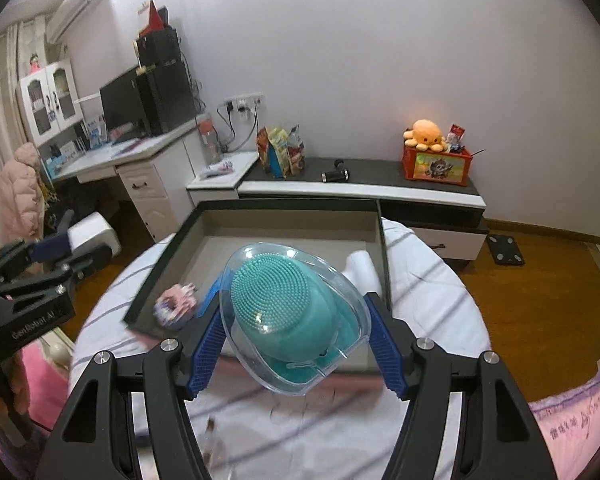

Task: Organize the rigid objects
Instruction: 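Carry the adapter and teal brush case into the box and release both, then withdraw both tools from the box toward the table items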

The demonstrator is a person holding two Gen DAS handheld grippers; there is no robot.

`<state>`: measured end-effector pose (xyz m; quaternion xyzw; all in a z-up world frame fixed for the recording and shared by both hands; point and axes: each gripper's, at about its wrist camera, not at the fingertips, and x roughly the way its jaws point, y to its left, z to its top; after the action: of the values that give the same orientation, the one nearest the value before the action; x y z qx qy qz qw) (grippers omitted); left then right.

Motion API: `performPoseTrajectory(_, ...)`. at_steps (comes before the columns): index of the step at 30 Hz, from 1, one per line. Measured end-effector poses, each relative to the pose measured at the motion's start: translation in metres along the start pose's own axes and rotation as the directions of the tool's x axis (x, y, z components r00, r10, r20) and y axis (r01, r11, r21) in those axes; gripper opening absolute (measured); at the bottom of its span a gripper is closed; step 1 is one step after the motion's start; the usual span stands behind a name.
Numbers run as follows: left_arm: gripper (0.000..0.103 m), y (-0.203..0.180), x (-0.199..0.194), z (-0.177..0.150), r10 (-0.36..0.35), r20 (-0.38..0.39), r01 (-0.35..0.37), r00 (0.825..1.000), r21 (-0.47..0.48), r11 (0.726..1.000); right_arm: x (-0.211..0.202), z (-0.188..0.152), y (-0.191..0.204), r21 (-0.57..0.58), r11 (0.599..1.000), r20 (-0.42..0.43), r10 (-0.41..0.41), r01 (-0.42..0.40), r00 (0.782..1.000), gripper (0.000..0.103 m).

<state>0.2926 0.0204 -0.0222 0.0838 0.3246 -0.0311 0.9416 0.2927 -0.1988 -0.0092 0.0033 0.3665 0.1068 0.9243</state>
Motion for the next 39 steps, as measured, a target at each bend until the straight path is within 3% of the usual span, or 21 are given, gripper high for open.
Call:
performPoseTrajectory(2,0.051,-0.001,0.017,0.008,0.014,-0.012,-0.014,1.0,0.017,1.0,0.025,0.005,-0.001,-0.007,1.0,-0.042,0.007,-0.007,0.999,0.068)
performPoseTrajectory(4,0.038,0.002,0.034,0.014,-0.014,-0.039,0.015,0.999,0.014,1.0,0.045,0.006,-0.001,-0.006,1.0,-0.082,0.025,-0.026,0.996,0.068)
performPoseTrajectory(5,0.038,0.004,0.047,0.017,-0.04,-0.071,0.041,0.997,0.009,0.999,0.051,0.006,-0.002,-0.001,0.999,-0.094,0.035,-0.035,0.995,0.068)
performPoseTrajectory(7,0.039,0.007,0.064,0.017,-0.017,-0.104,0.018,0.994,0.011,1.0,0.063,0.005,-0.001,-0.002,0.999,-0.116,0.049,-0.049,0.992,0.068)
performPoseTrajectory(8,0.042,0.008,0.069,0.018,-0.002,-0.116,0.003,0.993,0.01,1.0,0.068,0.003,0.0,-0.001,0.999,-0.129,0.048,-0.049,0.99,0.068)
performPoseTrajectory(10,0.069,0.016,0.076,0.016,-0.008,-0.141,0.006,0.99,-0.013,1.0,0.073,0.0,0.0,0.006,0.998,-0.152,0.06,-0.06,0.987,0.068)
performPoseTrajectory(12,0.082,0.023,0.076,0.011,-0.022,-0.136,0.016,0.99,-0.048,0.999,0.074,-0.003,-0.004,0.029,0.997,-0.17,0.079,-0.076,0.982,0.068)
performPoseTrajectory(14,0.085,0.026,0.072,0.007,-0.003,-0.13,-0.004,0.991,-0.053,0.999,0.073,-0.003,-0.005,0.032,0.998,-0.172,0.065,-0.06,0.983,0.068)
performPoseTrajectory(17,0.092,0.031,0.066,0.005,0.015,-0.121,-0.022,0.993,-0.055,0.998,0.07,-0.002,-0.008,0.038,0.998,-0.171,0.047,-0.041,0.984,0.082)
performPoseTrajectory(18,0.095,0.032,0.065,0.005,0.017,-0.117,-0.023,0.993,-0.054,0.998,0.067,-0.002,-0.008,0.04,0.998,-0.163,0.049,-0.043,0.985,0.082)
performPoseTrajectory(30,0.096,0.03,0.059,0.005,0.036,-0.134,-0.043,0.99,-0.052,0.998,0.065,0.004,-0.014,0.054,0.998,-0.182,0.025,-0.016,0.983,0.082)
performPoseTrajectory(39,0.097,0.028,0.016,0.003,0.038,-0.096,-0.043,0.995,-0.06,0.997,0.018,0.003,-0.014,0.057,0.998,-0.124,-0.014,0.021,0.992,0.082)
